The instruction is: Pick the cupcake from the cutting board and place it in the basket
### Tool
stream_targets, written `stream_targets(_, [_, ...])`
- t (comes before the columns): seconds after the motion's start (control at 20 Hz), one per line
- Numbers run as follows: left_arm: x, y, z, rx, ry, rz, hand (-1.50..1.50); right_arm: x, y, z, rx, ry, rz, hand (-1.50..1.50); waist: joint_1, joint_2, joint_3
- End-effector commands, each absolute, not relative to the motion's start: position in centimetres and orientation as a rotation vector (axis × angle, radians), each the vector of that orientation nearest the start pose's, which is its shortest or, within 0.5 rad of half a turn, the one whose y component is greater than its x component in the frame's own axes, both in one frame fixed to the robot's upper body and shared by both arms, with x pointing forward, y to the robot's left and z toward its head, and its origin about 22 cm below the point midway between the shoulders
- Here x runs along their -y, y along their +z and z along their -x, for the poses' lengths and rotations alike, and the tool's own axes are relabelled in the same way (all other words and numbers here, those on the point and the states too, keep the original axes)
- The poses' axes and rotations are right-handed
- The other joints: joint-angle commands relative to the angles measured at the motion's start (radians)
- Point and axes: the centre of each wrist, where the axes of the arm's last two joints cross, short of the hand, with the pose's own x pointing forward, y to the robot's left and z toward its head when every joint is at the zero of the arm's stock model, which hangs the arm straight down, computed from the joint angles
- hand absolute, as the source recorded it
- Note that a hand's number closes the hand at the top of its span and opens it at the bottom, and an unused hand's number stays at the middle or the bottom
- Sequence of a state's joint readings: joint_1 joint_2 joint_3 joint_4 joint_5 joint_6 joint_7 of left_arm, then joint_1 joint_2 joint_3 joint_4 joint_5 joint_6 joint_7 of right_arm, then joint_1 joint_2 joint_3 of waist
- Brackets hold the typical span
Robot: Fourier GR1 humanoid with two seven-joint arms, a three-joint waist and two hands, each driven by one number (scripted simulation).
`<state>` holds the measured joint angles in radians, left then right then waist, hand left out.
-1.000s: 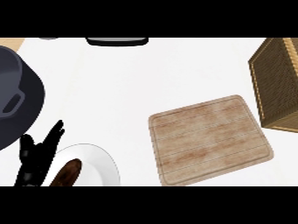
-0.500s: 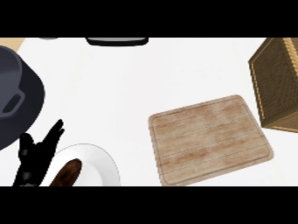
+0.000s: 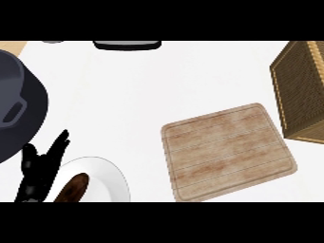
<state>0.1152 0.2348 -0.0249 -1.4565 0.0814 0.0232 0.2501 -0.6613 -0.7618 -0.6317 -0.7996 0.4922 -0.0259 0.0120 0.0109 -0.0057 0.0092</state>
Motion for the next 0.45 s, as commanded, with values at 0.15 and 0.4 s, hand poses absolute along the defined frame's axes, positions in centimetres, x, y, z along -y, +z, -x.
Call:
stream_targets(0.15, [-28.6, -6.5, -19.1, 1.017, -0.027, -0.161, 0.0, 55.3, 20.8, -28.7, 1.403, -0.211, 1.114, -1.5, -0.011, 0.007, -0.009])
stream_targets(0.4, [-29.0, -5.5, -19.3, 1.008, -0.027, -0.151, 0.0, 59.0, 21.4, -24.2, 1.347, -0.252, 1.134, -1.5, -0.013, 0.007, -0.009])
